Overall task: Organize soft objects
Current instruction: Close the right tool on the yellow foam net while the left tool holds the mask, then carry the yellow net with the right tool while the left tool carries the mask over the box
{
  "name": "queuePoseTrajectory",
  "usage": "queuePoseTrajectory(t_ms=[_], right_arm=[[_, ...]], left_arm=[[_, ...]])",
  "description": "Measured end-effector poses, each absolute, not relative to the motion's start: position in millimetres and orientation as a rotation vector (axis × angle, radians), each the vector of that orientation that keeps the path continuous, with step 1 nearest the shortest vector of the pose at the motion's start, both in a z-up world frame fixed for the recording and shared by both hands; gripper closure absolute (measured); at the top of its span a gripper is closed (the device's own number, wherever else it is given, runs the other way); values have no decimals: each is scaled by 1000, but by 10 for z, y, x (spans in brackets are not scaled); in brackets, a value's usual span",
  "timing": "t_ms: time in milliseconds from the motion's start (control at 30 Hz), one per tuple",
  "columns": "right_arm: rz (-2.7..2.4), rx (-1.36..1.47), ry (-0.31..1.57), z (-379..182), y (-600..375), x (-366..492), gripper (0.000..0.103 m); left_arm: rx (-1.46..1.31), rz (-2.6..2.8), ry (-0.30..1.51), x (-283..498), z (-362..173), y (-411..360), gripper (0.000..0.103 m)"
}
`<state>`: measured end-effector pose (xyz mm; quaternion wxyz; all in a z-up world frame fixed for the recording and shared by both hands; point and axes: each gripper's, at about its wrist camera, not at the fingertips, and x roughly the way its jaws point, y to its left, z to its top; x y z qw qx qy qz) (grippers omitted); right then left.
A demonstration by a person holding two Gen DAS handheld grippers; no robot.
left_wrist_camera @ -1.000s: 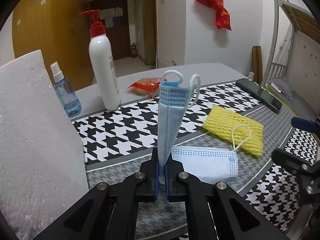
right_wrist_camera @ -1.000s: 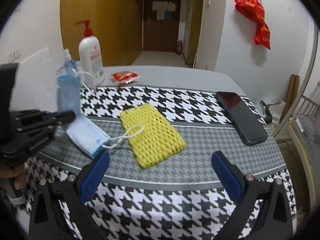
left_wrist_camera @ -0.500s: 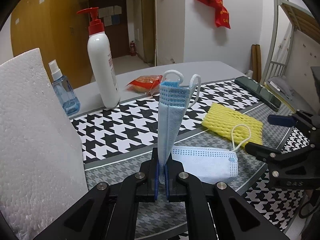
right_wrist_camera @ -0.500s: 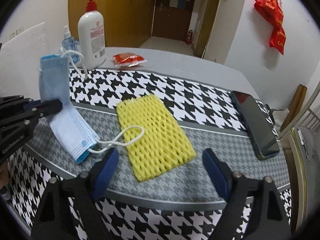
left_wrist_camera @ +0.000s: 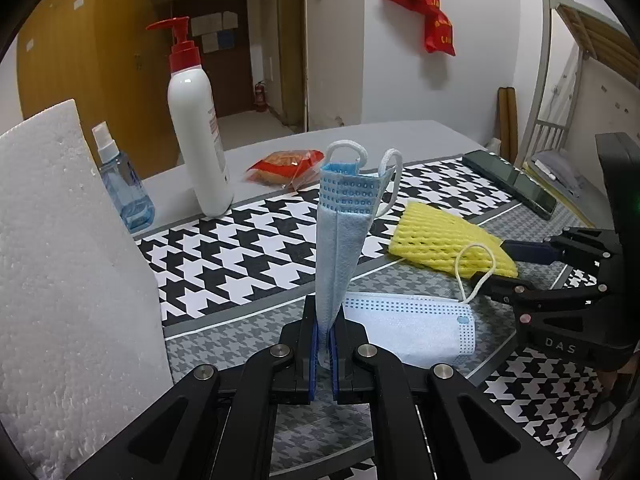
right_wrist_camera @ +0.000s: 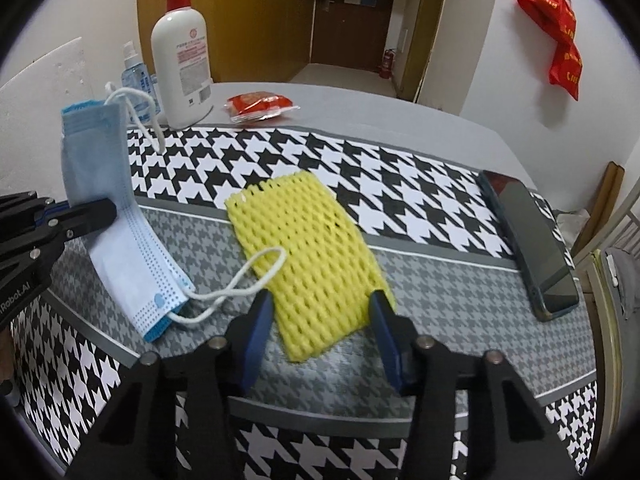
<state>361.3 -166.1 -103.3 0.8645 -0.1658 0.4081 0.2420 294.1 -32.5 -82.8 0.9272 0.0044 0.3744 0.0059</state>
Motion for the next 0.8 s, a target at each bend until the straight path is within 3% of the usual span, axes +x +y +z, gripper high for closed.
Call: queuePoseTrajectory(t_ms=[33,100,167,800], right_arm=[[502,-347,852,-1031,-1663,3617,60],[469,-331,851,-1022,-1710,3643,78],[466,-271,860,-973,-1821,3666,82],[400,-35,640,-177,-2490,2739,82]], left_arm=[[8,12,764,2938,-822,-324,98],[5,10,760,2935,-817,-324,98],[-2,-2,755,2915,-785,-340,98],[37,-69,559,2358,-170,-547,98]])
